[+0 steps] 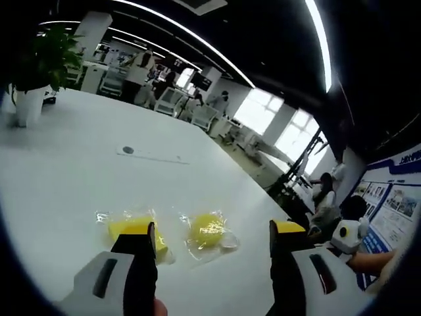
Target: Compare the silicone blocks by pressing each to a similar depth, holding the contact briefly, and releasing to observe deformation and rebound differences across the visible hardness samples.
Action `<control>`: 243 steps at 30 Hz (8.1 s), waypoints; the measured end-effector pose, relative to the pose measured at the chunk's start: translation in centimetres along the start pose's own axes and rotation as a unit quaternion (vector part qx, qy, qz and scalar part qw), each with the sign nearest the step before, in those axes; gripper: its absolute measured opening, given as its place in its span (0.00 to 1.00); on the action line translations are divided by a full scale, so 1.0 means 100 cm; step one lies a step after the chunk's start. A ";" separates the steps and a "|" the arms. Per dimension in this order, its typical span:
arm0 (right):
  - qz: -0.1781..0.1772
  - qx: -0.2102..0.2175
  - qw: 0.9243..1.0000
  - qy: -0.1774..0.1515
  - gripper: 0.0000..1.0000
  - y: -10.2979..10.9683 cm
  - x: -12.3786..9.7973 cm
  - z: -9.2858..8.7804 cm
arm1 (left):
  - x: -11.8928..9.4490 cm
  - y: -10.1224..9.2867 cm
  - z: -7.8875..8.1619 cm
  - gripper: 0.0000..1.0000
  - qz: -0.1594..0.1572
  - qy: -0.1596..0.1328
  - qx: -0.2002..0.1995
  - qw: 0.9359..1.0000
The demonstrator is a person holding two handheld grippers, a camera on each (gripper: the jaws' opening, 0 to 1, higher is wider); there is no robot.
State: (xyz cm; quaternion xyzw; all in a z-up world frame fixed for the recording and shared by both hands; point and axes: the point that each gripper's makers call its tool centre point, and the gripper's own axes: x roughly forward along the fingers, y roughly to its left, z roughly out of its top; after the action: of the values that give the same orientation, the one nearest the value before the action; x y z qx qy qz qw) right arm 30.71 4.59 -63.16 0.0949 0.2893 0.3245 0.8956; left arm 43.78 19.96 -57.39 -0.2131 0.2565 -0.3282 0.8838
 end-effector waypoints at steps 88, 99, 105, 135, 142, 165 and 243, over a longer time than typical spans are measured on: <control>-0.033 0.070 0.997 0.018 0.56 -0.060 -0.002 -0.025 | 0.183 0.065 -0.081 0.07 0.069 0.130 -0.261 0.954; -0.034 0.074 0.997 0.018 0.56 -0.060 -0.004 -0.028 | 0.185 0.064 -0.081 0.00 0.057 0.124 -0.265 0.954; -0.036 0.073 0.996 0.019 0.56 -0.060 -0.005 -0.031 | 0.181 0.058 -0.078 0.00 0.054 0.117 -0.278 0.952; -0.023 0.036 0.999 -0.012 0.54 -0.034 -0.017 -0.010 | 0.132 -0.068 -0.019 0.00 -0.080 0.104 0.004 0.991; -0.020 0.017 0.999 -0.024 0.56 -0.025 -0.024 0.001 | 0.111 -0.069 -0.012 0.00 -0.074 0.097 0.016 0.992; 0.022 -0.069 0.997 -0.027 0.63 0.025 -0.027 0.037 | 0.011 -0.078 0.039 0.00 -0.065 0.030 0.018 0.997; 0.255 -0.411 0.852 0.200 0.57 0.079 0.117 0.119 | -0.025 -0.079 0.052 0.00 -0.091 0.026 0.025 0.995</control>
State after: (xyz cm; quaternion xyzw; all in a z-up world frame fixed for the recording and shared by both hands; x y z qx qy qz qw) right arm 40.73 18.29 -55.99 -0.2783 0.2678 0.6425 0.6618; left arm 41.49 17.29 -48.20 -0.2047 0.2508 -0.4187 0.8485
